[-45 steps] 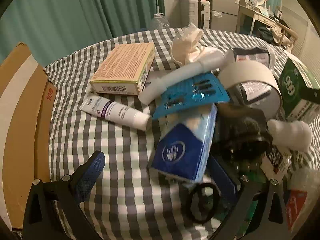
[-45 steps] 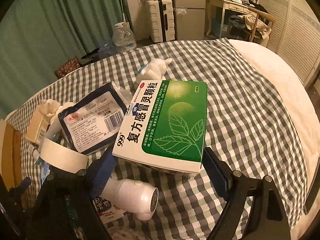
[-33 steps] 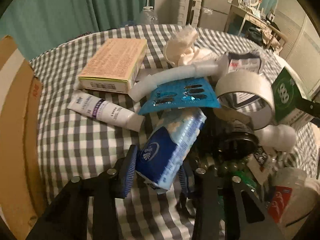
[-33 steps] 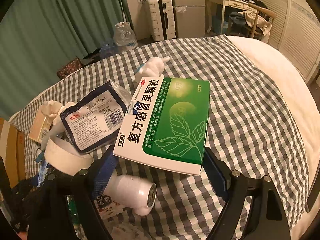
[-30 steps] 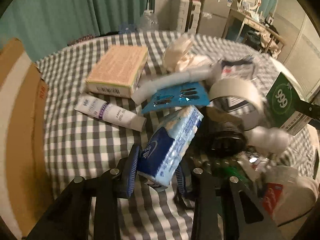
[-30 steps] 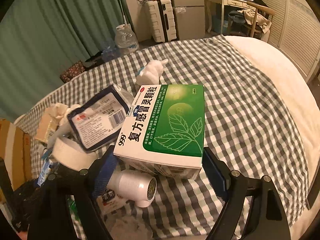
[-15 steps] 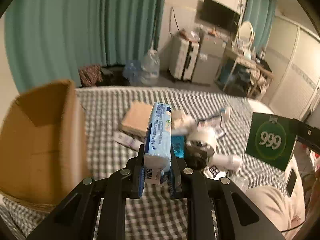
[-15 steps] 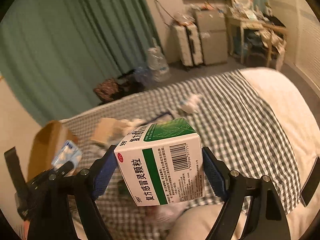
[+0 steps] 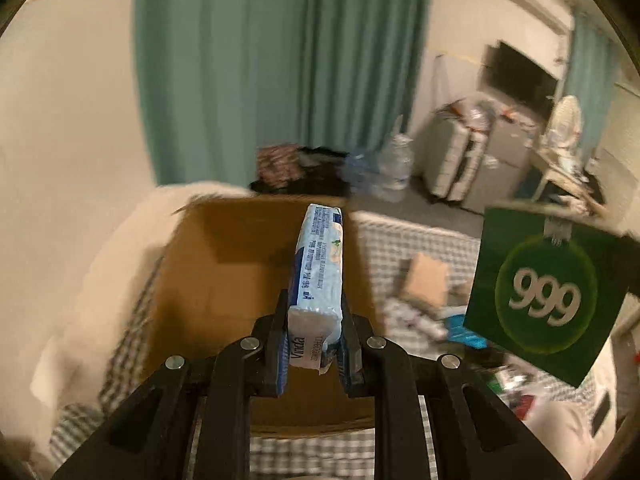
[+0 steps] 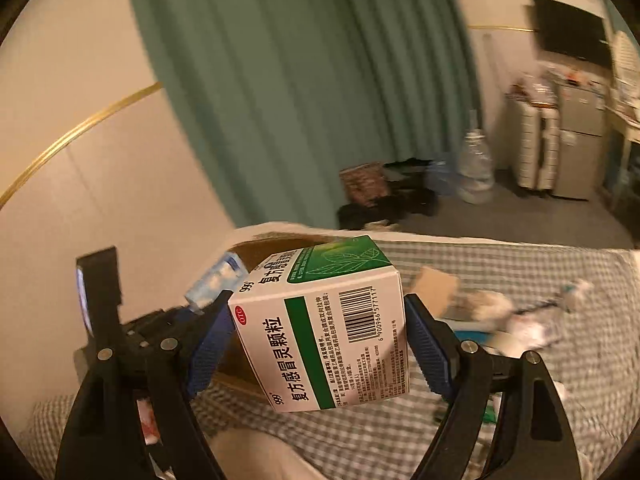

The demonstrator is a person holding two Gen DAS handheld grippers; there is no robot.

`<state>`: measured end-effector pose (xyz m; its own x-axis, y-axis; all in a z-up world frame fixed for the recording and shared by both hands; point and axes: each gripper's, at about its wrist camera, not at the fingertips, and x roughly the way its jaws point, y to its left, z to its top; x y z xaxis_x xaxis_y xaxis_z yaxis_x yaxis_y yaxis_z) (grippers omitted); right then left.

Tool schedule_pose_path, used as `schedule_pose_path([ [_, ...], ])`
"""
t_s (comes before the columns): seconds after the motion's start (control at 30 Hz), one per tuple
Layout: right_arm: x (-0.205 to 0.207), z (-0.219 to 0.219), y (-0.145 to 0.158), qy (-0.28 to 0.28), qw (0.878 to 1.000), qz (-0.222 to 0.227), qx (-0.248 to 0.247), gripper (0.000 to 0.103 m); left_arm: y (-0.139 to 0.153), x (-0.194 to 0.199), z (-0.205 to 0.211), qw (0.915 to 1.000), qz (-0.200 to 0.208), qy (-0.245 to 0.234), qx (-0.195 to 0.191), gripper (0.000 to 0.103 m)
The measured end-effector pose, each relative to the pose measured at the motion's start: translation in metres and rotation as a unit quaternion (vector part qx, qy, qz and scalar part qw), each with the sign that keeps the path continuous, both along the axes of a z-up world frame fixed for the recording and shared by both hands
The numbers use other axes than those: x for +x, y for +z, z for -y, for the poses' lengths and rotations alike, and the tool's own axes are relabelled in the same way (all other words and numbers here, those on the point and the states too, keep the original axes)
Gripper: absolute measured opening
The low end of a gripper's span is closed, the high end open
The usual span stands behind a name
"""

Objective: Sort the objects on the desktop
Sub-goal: 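Grasp the blue tissue pack with the left tool while the right tool grasps the green medicine box, then release the tissue pack and green medicine box into the cardboard box with both tools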

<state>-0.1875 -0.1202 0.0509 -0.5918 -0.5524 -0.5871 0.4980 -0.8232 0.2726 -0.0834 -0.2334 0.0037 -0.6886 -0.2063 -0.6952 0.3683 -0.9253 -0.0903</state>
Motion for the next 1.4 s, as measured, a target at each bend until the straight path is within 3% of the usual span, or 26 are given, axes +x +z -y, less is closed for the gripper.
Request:
schedule_pose_path([
  [0.2, -0.023, 0.067, -0.044, 0.046, 0.997, 0.052, 0.019, 0.082, -0.052, -0.001, 0.033, 0.9982, 0.040, 0.020, 0.041, 0.019],
  [0.43, -0.045, 0.090, -0.078, 0.052, 0.994, 0.091, 0.026, 0.082, -0.078, -0.003, 0.047, 0.9972, 0.049, 0.007, 0.055, 0.019],
  [0.5, -0.051, 0.093, -0.081, 0.054, 0.994, 0.093, 0.013, 0.084, -0.080, -0.003, 0.048, 0.9971, 0.047, 0.013, 0.059, 0.033],
  [0.53, -0.056, 0.092, -0.081, 0.057, 0.994, 0.094, 0.004, 0.084, -0.081, -0.002, 0.049, 0.9968, 0.047, 0.018, 0.061, 0.063],
  [0.57, -0.056, 0.091, -0.080, 0.055, 0.994, 0.096, -0.009, 0.084, -0.080, -0.001, 0.050, 0.9967, 0.048, 0.028, 0.059, 0.086],
  [0.6, -0.056, 0.089, -0.079, 0.051, 0.994, 0.097, -0.023, 0.085, -0.079, 0.002, 0.050, 0.9968, 0.044, 0.040, 0.053, 0.091],
  [0.63, -0.056, 0.087, -0.075, 0.046, 0.994, 0.097, -0.033, 0.091, -0.076, 0.003, 0.052, 0.9971, 0.035, 0.045, 0.050, 0.091],
  [0.7, -0.052, 0.078, -0.067, 0.041, 0.994, 0.091, -0.046, 0.092, -0.070, 0.009, 0.051, 0.9974, 0.027, 0.053, 0.042, 0.091],
  [0.87, -0.039, 0.043, -0.041, 0.013, 0.998, 0.047, -0.048, 0.092, -0.052, 0.019, 0.039, 0.9973, 0.017, 0.065, 0.027, 0.093],
  [1.1, -0.004, -0.052, -0.010, -0.051, 0.998, -0.012, -0.038, 0.093, -0.029, 0.035, -0.021, 0.9992, -0.006, 0.034, 0.021, 0.097],
  [1.27, 0.019, -0.136, -0.009, -0.123, 0.991, -0.043, -0.007, 0.093, -0.029, 0.025, -0.072, 0.9990, -0.016, 0.007, 0.042, 0.103],
  [1.4, 0.022, -0.187, -0.022, -0.160, 0.986, -0.039, 0.021, 0.093, -0.037, 0.008, -0.115, 0.9986, -0.012, -0.017, 0.048, 0.103],
])
